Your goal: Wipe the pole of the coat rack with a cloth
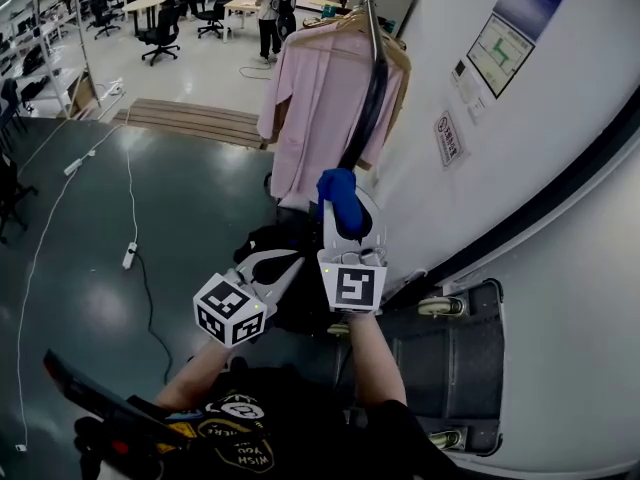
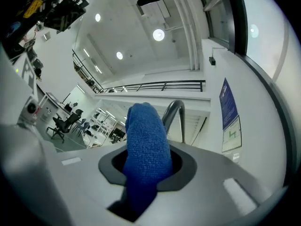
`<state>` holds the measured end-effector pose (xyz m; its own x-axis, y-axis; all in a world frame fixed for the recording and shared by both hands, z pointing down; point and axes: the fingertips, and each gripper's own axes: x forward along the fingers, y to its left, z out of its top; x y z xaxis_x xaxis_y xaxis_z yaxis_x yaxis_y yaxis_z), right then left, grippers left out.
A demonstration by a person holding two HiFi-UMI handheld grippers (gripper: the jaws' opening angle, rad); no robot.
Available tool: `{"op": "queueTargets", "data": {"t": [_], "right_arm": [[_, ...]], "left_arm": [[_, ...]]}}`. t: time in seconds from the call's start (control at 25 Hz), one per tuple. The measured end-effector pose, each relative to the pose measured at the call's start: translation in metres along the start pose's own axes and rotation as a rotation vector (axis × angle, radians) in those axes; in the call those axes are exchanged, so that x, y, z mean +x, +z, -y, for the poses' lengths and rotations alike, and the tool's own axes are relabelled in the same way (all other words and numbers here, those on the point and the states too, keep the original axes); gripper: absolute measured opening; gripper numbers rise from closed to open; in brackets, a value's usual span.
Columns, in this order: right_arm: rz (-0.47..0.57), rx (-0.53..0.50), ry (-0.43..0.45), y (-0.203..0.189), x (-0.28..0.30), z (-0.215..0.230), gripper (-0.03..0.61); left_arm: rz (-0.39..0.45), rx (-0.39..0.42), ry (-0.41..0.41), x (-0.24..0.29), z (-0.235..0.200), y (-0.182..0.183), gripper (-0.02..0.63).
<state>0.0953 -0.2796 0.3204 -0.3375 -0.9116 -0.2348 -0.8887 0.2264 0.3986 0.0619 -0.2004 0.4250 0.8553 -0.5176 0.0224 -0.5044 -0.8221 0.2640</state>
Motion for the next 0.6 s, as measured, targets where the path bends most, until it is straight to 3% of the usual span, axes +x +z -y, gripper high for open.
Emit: {"op": "queueTargets", "data": {"t": [0.28,0.6], "right_arm": [[0.156,0.056,-0.016,0.094,0.039,0.06,0.092],[0.143,0.122,0.03,0.115,0.07,0.08,0.092]], "left_arm": [[0.002,-0.006,0.002,0.0,-0.001,0.0,-0.002],[0.003,-0.006,0.004,0.002,-0.001,0.001,-0.002]]}}
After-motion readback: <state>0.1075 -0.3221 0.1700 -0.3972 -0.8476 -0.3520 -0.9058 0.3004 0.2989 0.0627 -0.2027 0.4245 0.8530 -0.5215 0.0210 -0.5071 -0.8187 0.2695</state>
